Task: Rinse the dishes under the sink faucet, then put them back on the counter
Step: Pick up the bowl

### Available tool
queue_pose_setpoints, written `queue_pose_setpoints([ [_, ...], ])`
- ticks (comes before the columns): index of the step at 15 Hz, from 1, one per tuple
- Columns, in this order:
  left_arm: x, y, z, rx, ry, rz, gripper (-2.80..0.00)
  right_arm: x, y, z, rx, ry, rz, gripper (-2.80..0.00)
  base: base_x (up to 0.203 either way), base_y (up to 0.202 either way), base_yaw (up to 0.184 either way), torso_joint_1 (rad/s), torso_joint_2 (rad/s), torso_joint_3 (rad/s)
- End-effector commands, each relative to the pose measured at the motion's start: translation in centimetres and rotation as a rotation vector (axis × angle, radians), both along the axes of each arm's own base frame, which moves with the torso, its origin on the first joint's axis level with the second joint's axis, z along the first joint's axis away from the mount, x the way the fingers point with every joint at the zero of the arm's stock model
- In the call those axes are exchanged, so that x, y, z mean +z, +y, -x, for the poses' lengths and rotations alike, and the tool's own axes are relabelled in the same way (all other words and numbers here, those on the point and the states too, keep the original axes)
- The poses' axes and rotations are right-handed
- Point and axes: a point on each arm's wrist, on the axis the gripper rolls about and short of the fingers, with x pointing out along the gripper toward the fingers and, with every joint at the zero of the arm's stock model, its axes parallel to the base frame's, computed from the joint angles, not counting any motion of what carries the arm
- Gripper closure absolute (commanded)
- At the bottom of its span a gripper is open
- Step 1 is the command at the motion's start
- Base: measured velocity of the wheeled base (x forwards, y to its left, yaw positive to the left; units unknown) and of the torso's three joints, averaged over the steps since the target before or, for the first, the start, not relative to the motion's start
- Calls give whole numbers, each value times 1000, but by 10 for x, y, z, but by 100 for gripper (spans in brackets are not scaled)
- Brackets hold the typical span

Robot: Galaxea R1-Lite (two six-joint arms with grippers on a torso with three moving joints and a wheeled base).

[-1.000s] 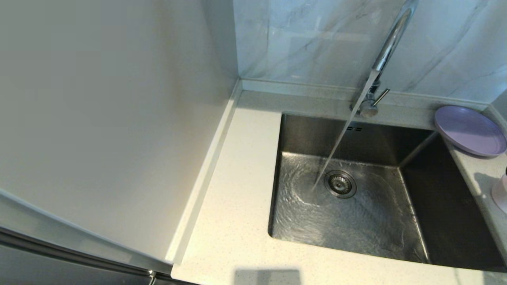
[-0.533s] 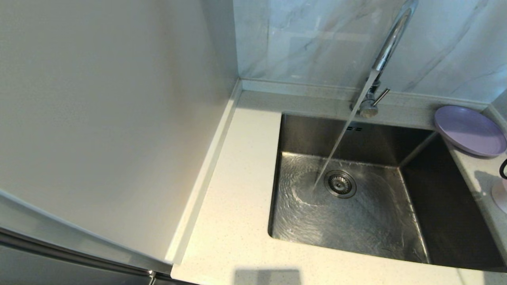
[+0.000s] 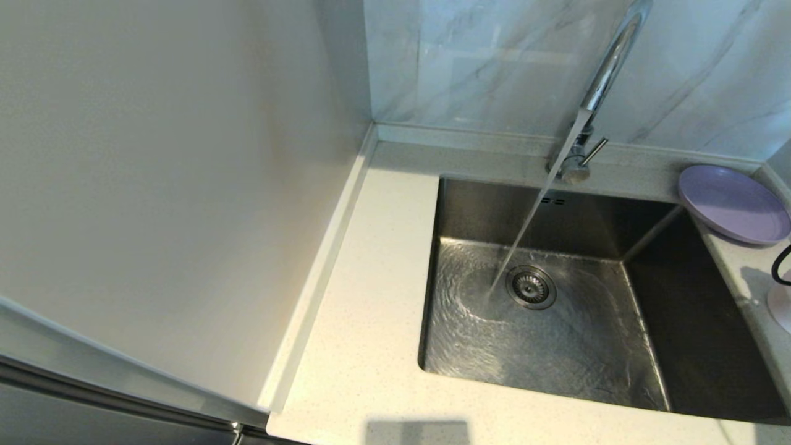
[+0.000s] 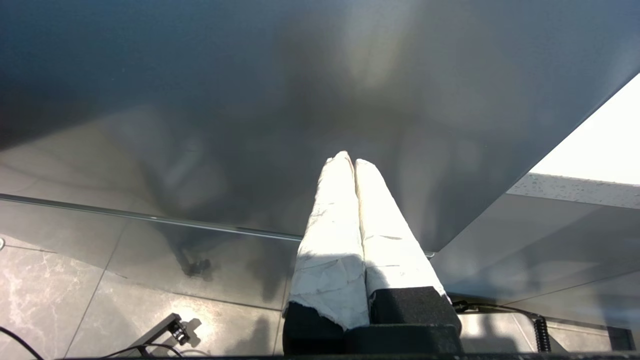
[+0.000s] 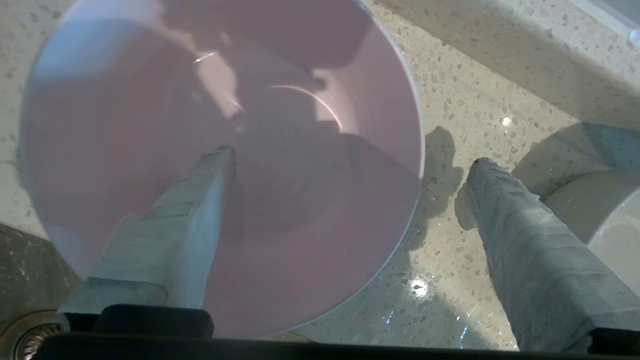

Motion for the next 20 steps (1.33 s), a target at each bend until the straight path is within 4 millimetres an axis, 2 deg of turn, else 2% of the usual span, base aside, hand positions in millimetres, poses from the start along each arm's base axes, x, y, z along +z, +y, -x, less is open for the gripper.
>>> queue_pose_setpoints([
  [1,0,0,0,0,0,0,0,-3,-1,-1,-5,9,-8,-280,0,0,0,0,0,0],
  [2,0,0,0,0,0,0,0,-5,-1,-1,0,12,-14,0,0,0,0,0,0,0],
  [10,0,0,0,0,0,0,0,-2,1,4,11,2,-22,0,0,0,0,0,0,0],
  [14,0,0,0,0,0,0,0,13,14,33,50,12,25,0,0,0,0,0,0,0],
  [20,0,0,0,-2,0,0,0,49,51,92,176,-1,190,0,0,0,0,0,0,0],
])
